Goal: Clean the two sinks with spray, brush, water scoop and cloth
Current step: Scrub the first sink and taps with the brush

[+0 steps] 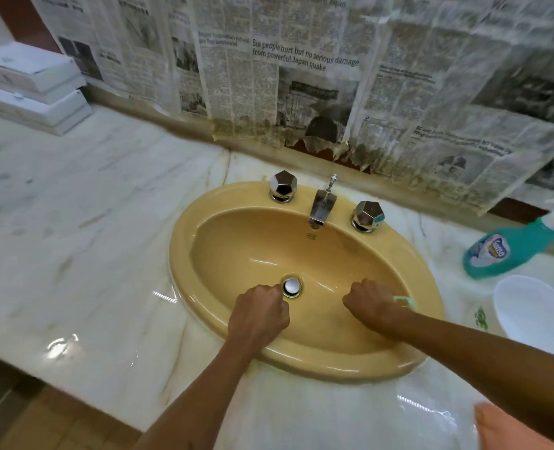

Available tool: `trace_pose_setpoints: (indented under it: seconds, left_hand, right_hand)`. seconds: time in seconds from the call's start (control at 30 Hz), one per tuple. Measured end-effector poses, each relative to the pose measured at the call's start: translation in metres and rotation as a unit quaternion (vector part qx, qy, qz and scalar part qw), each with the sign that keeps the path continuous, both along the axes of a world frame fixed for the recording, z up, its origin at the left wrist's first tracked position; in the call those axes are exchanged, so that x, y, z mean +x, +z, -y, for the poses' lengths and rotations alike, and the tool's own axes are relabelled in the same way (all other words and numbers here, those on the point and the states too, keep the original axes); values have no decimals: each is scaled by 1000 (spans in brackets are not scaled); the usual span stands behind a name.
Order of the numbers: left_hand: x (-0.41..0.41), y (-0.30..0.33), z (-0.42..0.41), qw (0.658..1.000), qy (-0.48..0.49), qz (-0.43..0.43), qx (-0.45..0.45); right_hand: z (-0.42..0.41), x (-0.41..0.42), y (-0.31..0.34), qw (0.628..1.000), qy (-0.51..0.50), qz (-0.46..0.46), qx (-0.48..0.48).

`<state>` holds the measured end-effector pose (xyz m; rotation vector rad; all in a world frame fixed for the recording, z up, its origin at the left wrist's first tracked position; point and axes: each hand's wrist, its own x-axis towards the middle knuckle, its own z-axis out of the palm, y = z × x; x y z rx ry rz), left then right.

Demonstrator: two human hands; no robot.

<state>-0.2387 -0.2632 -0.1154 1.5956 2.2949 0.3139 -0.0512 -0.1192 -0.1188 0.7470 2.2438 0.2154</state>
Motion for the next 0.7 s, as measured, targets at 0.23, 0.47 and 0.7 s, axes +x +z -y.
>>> trace_pose_setpoints:
  seconds: [0.23,0.47,0.7]
  left_hand:
    - [-2,3,1,999,-30,29,9]
    - [-6,5,5,994,-78,67,30]
    - [-11,-2,13,987,-142,77,22]
  right_hand:
    - [26,-16,21,976,-135,-14,-170]
    - [56,-47,21,961,-210,-52,-172]
    - [103,-53,51,936,-237,-239,-102]
